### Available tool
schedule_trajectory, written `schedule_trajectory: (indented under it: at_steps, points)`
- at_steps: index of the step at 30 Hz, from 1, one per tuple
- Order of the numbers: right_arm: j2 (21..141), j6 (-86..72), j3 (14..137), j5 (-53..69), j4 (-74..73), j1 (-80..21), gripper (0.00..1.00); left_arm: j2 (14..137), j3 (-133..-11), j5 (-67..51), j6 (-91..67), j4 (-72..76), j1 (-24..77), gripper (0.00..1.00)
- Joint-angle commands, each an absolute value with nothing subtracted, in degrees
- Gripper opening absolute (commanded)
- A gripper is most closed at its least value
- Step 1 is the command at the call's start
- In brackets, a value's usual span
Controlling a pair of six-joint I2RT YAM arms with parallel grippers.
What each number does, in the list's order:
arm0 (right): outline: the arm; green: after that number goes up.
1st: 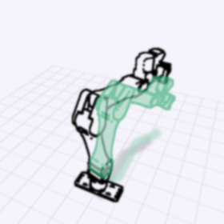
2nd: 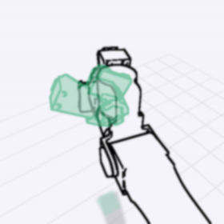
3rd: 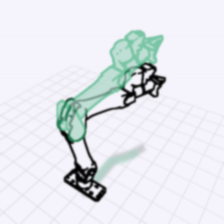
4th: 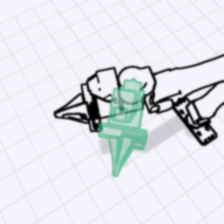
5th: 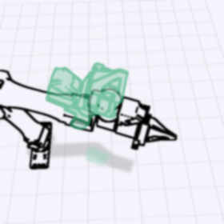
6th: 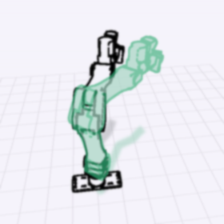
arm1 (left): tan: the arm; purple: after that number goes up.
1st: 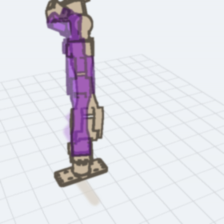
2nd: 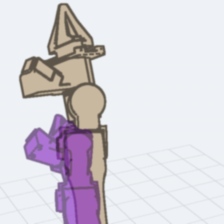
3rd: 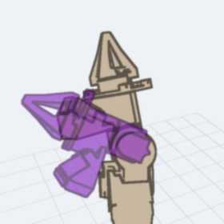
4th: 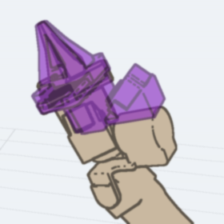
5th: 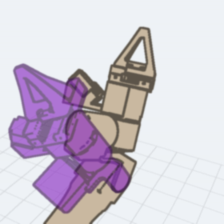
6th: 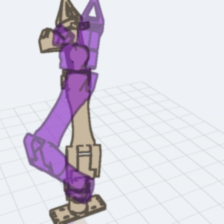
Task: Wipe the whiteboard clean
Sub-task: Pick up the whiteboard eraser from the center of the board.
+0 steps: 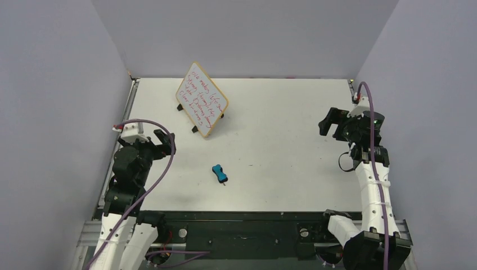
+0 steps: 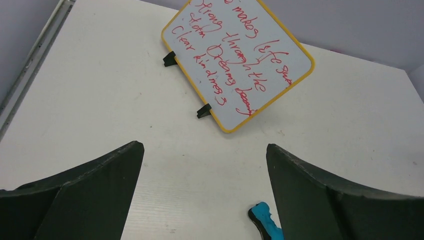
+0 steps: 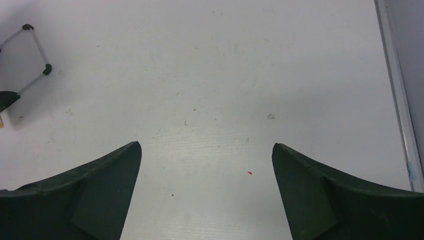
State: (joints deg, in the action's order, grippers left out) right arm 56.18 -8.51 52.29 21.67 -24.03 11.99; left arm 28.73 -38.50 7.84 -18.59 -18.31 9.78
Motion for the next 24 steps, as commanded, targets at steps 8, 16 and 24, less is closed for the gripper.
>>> schedule_trajectory:
  at_steps: [8,16,24]
  points:
    - [58.1,0.97,54.33,27.72,-23.34,4.24,1.0,34.35,-43.41,-0.76,-23.66,-22.46,10.01,0.92]
    - [58.29,12.27,51.04,32.52,-24.63,-3.15,1.0,43.93,-44.71,-6.22,-33.29,-24.59,11.92,0.92]
    - [60.11,18.64,52.2,32.27,-29.67,-7.36,1.0,58.59,-49.71,25.39,-57.88,-37.4,44.18,0.91]
